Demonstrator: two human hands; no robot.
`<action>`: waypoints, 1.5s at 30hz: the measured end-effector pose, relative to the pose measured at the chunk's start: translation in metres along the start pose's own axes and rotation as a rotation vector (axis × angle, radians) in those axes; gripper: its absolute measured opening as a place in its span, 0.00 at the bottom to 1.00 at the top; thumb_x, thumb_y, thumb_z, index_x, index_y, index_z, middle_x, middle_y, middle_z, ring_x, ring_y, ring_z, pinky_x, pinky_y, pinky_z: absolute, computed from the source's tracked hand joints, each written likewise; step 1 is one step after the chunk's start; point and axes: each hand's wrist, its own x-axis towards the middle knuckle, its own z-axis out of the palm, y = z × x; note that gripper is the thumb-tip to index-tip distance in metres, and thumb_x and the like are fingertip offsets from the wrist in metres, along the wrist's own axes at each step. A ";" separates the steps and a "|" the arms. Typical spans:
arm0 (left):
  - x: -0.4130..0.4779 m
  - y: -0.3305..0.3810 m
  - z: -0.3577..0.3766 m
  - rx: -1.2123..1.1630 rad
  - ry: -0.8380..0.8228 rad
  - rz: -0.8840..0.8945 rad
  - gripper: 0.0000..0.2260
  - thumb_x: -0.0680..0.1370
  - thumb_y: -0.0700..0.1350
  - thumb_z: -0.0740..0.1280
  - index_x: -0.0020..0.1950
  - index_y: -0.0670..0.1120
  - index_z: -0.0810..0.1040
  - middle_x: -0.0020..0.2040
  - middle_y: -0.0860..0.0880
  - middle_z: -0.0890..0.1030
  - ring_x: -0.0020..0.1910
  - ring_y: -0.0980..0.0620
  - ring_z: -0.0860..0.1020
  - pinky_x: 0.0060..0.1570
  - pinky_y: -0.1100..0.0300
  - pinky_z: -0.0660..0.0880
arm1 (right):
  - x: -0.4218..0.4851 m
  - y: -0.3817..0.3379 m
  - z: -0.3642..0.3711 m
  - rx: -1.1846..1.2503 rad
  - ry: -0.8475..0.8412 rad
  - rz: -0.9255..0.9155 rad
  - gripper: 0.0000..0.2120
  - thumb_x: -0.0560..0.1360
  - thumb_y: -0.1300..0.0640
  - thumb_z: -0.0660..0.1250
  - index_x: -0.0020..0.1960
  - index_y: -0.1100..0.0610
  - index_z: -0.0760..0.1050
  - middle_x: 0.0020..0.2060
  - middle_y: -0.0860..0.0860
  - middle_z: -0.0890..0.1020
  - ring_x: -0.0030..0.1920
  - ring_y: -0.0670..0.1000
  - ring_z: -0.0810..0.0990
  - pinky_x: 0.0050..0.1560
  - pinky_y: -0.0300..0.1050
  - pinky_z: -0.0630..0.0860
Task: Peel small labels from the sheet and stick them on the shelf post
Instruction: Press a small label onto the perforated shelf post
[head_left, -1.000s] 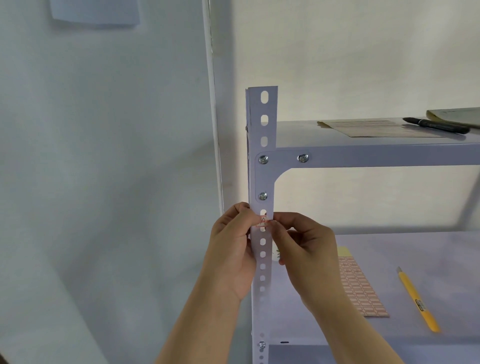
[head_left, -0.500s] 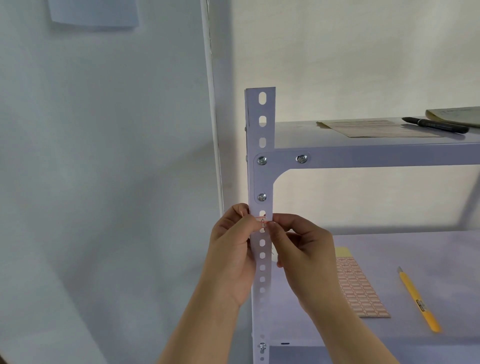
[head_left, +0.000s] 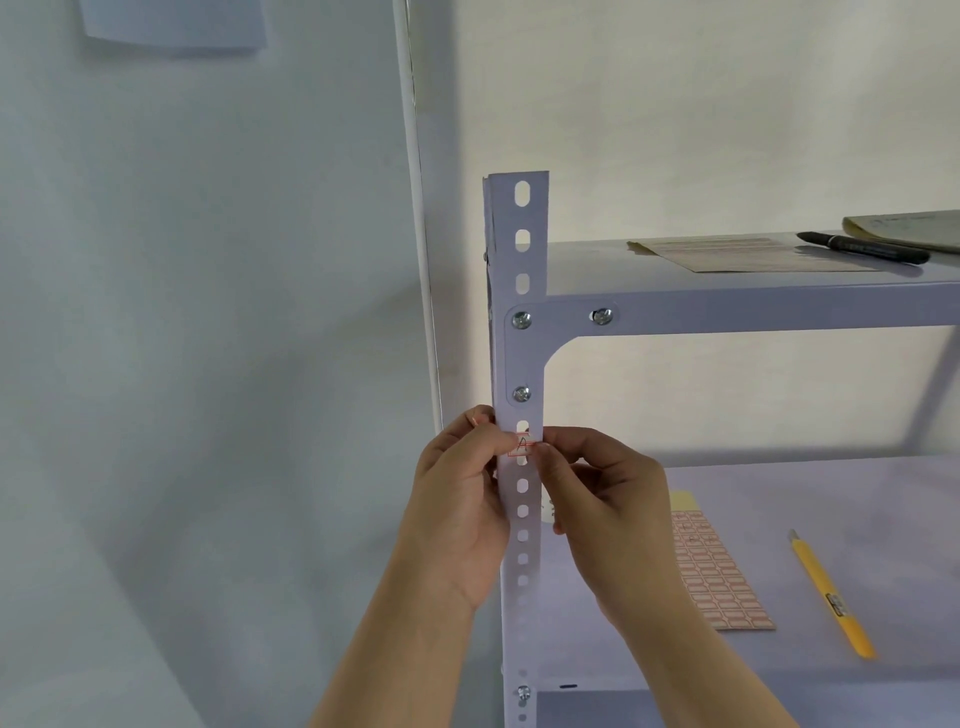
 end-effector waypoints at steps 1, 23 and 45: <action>0.001 0.000 0.000 0.003 -0.002 -0.001 0.12 0.74 0.32 0.61 0.56 0.28 0.71 0.53 0.36 0.78 0.48 0.39 0.73 0.36 0.53 0.75 | 0.000 0.000 0.000 0.001 0.000 -0.001 0.10 0.78 0.62 0.68 0.45 0.50 0.86 0.32 0.46 0.84 0.26 0.49 0.71 0.29 0.45 0.72; 0.000 0.001 -0.006 -0.029 -0.038 -0.020 0.17 0.70 0.34 0.65 0.56 0.27 0.70 0.53 0.36 0.78 0.49 0.40 0.73 0.43 0.50 0.76 | 0.000 0.001 -0.001 -0.007 0.006 -0.018 0.09 0.78 0.62 0.69 0.46 0.51 0.86 0.33 0.47 0.85 0.26 0.48 0.72 0.28 0.43 0.72; -0.002 -0.001 0.000 0.089 0.039 0.051 0.07 0.76 0.27 0.60 0.53 0.29 0.72 0.48 0.38 0.81 0.46 0.40 0.75 0.40 0.51 0.76 | -0.001 0.000 -0.001 -0.047 0.016 -0.043 0.10 0.77 0.63 0.69 0.47 0.50 0.86 0.33 0.43 0.84 0.26 0.46 0.73 0.29 0.47 0.74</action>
